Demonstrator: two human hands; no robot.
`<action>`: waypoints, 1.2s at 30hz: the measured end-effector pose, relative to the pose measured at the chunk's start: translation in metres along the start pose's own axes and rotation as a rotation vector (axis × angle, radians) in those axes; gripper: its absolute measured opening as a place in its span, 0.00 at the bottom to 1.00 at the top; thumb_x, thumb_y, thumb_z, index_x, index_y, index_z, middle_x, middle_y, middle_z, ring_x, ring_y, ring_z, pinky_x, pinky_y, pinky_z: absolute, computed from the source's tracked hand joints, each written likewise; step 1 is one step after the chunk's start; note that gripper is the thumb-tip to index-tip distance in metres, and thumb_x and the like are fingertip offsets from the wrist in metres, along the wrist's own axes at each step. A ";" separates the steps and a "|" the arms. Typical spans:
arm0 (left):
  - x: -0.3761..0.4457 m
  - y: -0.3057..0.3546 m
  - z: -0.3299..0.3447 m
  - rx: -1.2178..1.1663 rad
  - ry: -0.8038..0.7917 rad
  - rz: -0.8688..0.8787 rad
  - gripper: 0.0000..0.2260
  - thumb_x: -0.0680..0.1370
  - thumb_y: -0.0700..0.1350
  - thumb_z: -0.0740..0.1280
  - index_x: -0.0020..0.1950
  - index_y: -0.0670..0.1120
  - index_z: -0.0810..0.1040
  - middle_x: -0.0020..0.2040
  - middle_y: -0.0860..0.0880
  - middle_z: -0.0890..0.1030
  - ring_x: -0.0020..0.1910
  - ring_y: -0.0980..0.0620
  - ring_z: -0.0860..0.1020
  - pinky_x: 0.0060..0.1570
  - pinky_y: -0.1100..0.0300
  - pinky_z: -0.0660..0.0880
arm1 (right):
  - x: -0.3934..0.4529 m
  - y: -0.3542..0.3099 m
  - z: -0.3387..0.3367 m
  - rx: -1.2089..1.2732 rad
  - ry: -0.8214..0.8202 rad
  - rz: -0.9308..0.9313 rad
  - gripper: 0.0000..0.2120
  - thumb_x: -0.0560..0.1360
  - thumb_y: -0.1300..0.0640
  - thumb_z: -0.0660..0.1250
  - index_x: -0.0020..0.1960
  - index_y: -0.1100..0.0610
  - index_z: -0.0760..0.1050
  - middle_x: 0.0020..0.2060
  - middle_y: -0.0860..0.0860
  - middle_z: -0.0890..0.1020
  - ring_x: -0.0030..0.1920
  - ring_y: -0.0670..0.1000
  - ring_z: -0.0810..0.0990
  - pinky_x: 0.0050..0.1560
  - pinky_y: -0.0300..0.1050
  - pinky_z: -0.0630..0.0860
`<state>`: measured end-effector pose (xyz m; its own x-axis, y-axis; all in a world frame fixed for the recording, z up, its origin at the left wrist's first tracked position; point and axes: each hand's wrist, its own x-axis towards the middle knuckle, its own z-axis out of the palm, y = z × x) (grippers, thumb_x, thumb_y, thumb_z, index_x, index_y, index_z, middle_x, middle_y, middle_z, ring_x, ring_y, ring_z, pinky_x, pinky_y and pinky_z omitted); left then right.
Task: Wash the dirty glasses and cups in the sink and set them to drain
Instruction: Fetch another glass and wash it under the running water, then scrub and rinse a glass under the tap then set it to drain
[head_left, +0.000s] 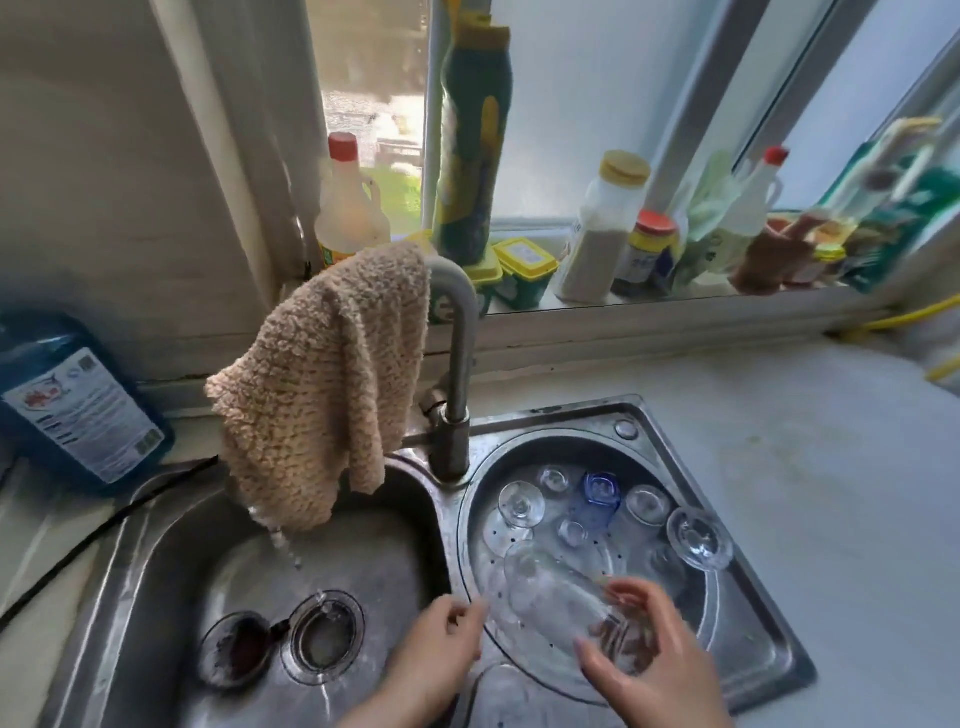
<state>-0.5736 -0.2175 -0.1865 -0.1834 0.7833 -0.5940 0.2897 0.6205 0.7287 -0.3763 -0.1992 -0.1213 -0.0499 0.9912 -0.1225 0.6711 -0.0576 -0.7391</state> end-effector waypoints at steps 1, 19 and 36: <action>0.003 0.001 0.005 0.100 0.015 0.049 0.14 0.77 0.61 0.63 0.49 0.51 0.77 0.39 0.54 0.82 0.44 0.56 0.80 0.54 0.60 0.75 | 0.003 0.007 -0.010 -0.001 0.050 0.039 0.24 0.55 0.49 0.78 0.47 0.41 0.72 0.45 0.42 0.81 0.41 0.40 0.80 0.42 0.31 0.73; 0.113 0.090 0.095 1.450 -0.285 0.586 0.28 0.83 0.54 0.53 0.79 0.46 0.49 0.79 0.45 0.48 0.78 0.45 0.46 0.74 0.45 0.47 | 0.128 0.020 -0.022 -0.842 -0.199 -0.131 0.25 0.69 0.45 0.66 0.62 0.51 0.65 0.57 0.49 0.69 0.52 0.52 0.76 0.40 0.43 0.66; 0.116 0.071 0.102 1.560 -0.318 0.502 0.27 0.84 0.53 0.50 0.79 0.46 0.44 0.79 0.45 0.44 0.78 0.43 0.48 0.68 0.34 0.33 | 0.161 0.028 -0.008 -1.202 -0.362 -0.223 0.18 0.71 0.56 0.68 0.59 0.56 0.70 0.56 0.54 0.73 0.57 0.56 0.72 0.58 0.48 0.64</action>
<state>-0.4787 -0.0867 -0.2383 0.3402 0.7194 -0.6056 0.8884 -0.4569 -0.0438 -0.3600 -0.0403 -0.1561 -0.3182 0.8656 -0.3867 0.8572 0.4369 0.2725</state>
